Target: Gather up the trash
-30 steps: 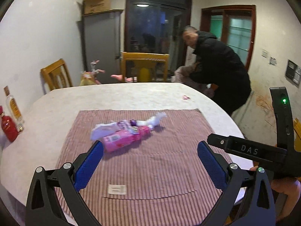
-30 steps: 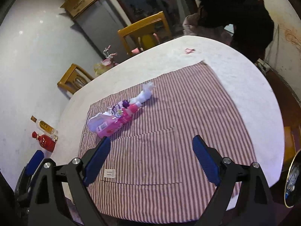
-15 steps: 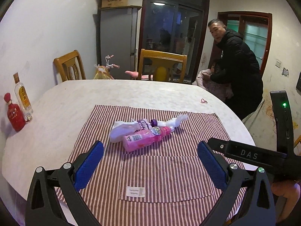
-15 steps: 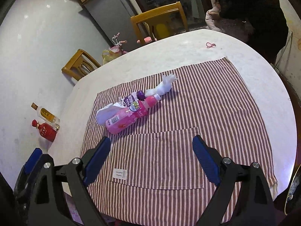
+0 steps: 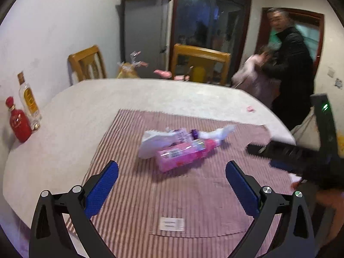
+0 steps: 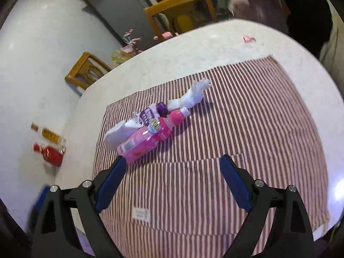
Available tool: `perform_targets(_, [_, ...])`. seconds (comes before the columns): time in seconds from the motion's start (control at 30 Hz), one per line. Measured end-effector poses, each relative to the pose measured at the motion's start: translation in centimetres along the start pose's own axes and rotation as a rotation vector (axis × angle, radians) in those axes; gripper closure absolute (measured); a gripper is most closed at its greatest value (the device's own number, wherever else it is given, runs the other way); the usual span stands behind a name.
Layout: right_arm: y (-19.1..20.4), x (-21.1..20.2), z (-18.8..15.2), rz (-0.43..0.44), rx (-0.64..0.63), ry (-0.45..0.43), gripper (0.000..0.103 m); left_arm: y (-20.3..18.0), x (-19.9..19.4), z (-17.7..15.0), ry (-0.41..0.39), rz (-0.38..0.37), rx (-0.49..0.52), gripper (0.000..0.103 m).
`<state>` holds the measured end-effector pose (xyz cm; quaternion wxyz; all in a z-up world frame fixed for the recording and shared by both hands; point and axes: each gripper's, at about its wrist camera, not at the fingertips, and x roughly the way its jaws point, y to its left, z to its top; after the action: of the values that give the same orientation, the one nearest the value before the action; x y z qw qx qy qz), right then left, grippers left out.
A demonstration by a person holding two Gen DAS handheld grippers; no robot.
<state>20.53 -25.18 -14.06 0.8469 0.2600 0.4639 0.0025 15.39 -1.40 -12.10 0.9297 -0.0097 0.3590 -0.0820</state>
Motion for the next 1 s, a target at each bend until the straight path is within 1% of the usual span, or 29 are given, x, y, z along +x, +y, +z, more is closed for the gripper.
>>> perform_targets(0.07, [-1.0, 1.5, 1.1, 0.01, 0.071, 0.019, 0.014, 1.2, 1.6, -0.3, 0.038, 0.017, -0.018, 0.006])
perform_targets(0.2, [-1.9, 4.6, 3.1, 0.026, 0.182, 0.045, 0.014, 3.9, 5.0, -1.2, 0.118, 0.089, -0.047, 0.006])
perform_targets(0.3, [-1.9, 7.3, 4.6, 0.035, 0.243, 0.064, 0.014, 5.5, 6.4, -1.5, 0.147, 0.122, -0.078, 0.006])
perform_targets(0.37, [-2.0, 8.6, 5.0, 0.071, 0.279, 0.097, 0.014, 6.2, 7.1, -1.7, 0.158, 0.136, -0.089, 0.006])
perform_targets(0.4, [-1.8, 9.5, 5.0, 0.102, 0.299, 0.128, 0.014, 6.6, 7.5, -1.8, 0.163, 0.143, -0.093, 0.006])
perform_targets(0.47, [-1.4, 10.8, 4.5, 0.137, 0.327, 0.173, 0.014, 7.0, 8.0, -1.8, 0.169, 0.149, -0.097, 0.006])
perform_targets(0.57, [-0.7, 13.0, 3.9, 0.154, 0.378, 0.223, 0.014, 7.5, 8.5, -1.9, 0.178, 0.155, -0.103, 0.006])
perform_targets(0.67, [0.5, 14.7, 3.1, 0.142, 0.412, 0.256, 0.014, 8.2, 8.7, -1.8, 0.174, 0.163, -0.102, 0.006])
perform_targets(0.7, [0.8, 15.0, 3.0, 0.128, 0.41, 0.253, 0.014, 8.2, 8.7, -1.7, 0.171, 0.169, -0.103, 0.006])
perform_targets(0.73, [1.5, 15.5, 2.8, 0.089, 0.392, 0.242, 0.015, 8.4, 8.6, -1.6, 0.166, 0.173, -0.105, 0.006])
perform_targets(0.77, [2.0, 15.8, 2.7, 0.054, 0.374, 0.231, 0.019, 8.7, 8.5, -1.6, 0.165, 0.177, -0.109, 0.006])
perform_targets(0.8, [2.5, 16.4, 2.5, 0.013, 0.343, 0.22, 0.027, 9.1, 8.5, -1.6, 0.165, 0.182, -0.117, 0.006])
perform_targets(0.83, [3.0, 16.5, 2.5, -0.007, 0.31, 0.192, 0.033, 9.5, 8.4, -1.6, 0.164, 0.185, -0.127, 0.006])
perform_targets(0.87, [3.5, 16.6, 2.5, -0.038, 0.273, 0.17, 0.035, 9.8, 8.4, -1.5, 0.165, 0.187, -0.133, 0.006])
perform_targets(0.9, [3.9, 16.8, 2.4, -0.044, 0.242, 0.157, 0.036, 10.0, 8.5, -1.4, 0.166, 0.186, -0.136, 0.006])
perform_targets(0.93, [4.1, 16.8, 2.4, -0.043, 0.218, 0.158, 0.041, 10.2, 8.6, -1.3, 0.167, 0.181, -0.137, 0.006])
perform_targets(0.97, [3.9, 16.7, 2.3, -0.027, 0.21, 0.174, 0.05, 10.3, 8.6, -1.1, 0.163, 0.178, -0.135, 0.006])
perform_targets(1.0, [3.5, 16.4, 2.2, -0.002, 0.213, 0.189, 0.051, 10.3, 8.7, -0.9, 0.16, 0.175, -0.131, 0.006])
